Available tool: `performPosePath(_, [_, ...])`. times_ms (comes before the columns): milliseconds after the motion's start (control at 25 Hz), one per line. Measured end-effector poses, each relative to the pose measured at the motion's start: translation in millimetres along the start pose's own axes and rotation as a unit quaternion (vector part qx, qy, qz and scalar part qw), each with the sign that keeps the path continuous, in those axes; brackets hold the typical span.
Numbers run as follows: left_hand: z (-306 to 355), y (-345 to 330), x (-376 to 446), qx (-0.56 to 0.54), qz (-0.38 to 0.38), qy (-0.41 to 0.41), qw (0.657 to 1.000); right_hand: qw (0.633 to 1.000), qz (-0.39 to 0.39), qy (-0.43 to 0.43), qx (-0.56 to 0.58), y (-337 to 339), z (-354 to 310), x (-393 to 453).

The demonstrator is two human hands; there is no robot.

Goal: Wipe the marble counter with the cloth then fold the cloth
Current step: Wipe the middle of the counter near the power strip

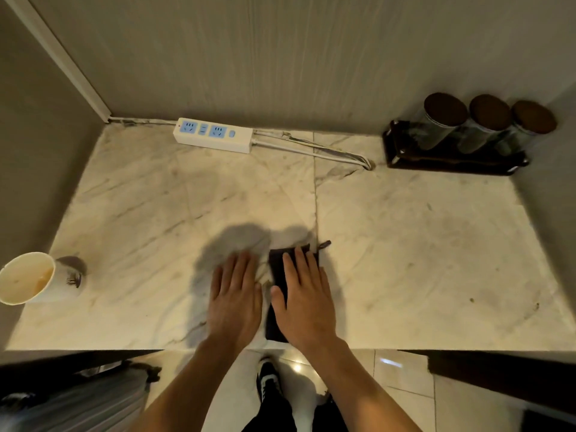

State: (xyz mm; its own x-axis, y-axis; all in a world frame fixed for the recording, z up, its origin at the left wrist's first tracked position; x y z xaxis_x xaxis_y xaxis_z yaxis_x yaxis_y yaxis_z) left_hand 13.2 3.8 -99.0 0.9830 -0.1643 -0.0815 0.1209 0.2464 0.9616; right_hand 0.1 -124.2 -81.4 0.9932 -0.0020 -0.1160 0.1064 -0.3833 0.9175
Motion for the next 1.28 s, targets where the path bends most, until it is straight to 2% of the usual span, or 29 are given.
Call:
performPosePath(120, [-2,-4,0,0.021,-0.005,0.006,1.0,1.0,-0.006,-0.02,0.012,-16,-3,1])
performPosePath(280, [-2,-8,-1,0.038,-0.004,0.003,0.999,0.999,0.022,-0.033,-0.009,-23,-5,-2])
performPosePath(680, [4,-12,2,-0.017,0.006,0.023,1.0,0.998,0.037,-0.039,-0.038,-24,8,-23])
performPosePath(1040, [34,-12,8,-0.035,0.023,0.01,0.999,0.993,-0.01,0.104,-0.056,-8,54,-35])
performPosePath(1280, [46,-13,22,-0.058,0.035,0.005,0.998,0.98,-0.041,0.16,-0.11,9,78,-29])
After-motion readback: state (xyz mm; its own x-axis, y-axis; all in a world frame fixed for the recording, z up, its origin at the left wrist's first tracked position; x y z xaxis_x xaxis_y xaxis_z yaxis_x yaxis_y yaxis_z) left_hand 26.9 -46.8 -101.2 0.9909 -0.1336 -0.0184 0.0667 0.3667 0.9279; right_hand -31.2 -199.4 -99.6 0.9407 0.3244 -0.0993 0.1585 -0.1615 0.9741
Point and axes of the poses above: each hand's wrist, its own x-axis towards the middle knuckle, its own y-axis out of the back of the hand, z = x × y, the point moved 4 cm from there along x, towards the middle knuckle
